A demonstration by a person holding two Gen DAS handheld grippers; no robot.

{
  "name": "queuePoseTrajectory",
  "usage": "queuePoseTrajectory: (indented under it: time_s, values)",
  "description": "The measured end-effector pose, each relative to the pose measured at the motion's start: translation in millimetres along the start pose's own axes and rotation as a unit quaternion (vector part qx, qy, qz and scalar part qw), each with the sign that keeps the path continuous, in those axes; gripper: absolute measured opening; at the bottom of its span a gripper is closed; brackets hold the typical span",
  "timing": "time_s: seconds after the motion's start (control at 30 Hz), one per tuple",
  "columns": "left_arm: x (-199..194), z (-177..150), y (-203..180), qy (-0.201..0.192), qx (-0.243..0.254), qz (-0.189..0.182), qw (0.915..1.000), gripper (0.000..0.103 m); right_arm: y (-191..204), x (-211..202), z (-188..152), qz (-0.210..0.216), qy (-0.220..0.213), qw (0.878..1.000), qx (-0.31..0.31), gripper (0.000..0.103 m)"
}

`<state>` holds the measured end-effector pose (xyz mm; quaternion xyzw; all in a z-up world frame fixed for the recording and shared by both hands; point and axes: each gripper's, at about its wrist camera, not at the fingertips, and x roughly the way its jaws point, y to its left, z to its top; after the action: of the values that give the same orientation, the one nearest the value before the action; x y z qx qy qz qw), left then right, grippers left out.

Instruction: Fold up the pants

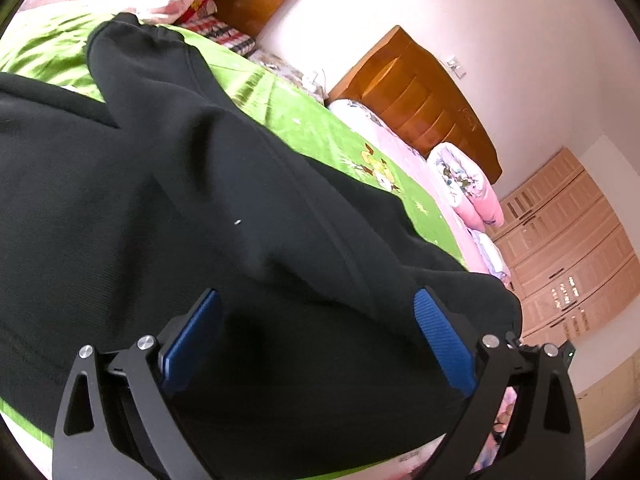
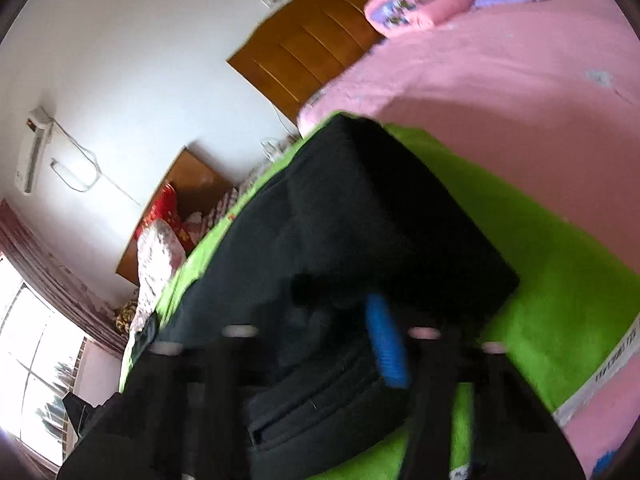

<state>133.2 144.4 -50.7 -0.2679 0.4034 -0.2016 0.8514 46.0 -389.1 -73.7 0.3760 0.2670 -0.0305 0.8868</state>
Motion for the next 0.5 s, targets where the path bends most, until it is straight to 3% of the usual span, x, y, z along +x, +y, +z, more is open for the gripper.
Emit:
queuePoseTrajectory:
  time_s: [0.17,0.3,0.33,0.4,0.43,0.5]
  values:
    - [11,25,-21,0.013,-0.011,0.009,0.9998,0.097,2,-3,-9,-0.015,-0.008,1.000,-0.021,0.029]
    - [33,52,-42,0.057,0.019,0.114,0.9916,0.094,-6,-5,-13,-0.003,0.001,1.000,-0.008,0.029]
    - [43,59,-41,0.071,0.016,0.134,0.9883,0.088,-8,-3,-12,0.000,0.006,1.000,-0.004,0.029]
    - [60,67,-36,0.103,0.018,0.166,0.9806,0.064,-12,0,-13,0.003,0.014,1.000,0.006,0.029]
    - [70,68,-34,0.125,0.032,0.185,0.9743,0.052,-14,-3,-14,0.004,0.015,1.000,0.005,0.029]
    - [75,65,-40,0.129,0.087,0.215,0.9642,0.034,-10,-6,-11,0.005,0.011,1.000,-0.008,0.028]
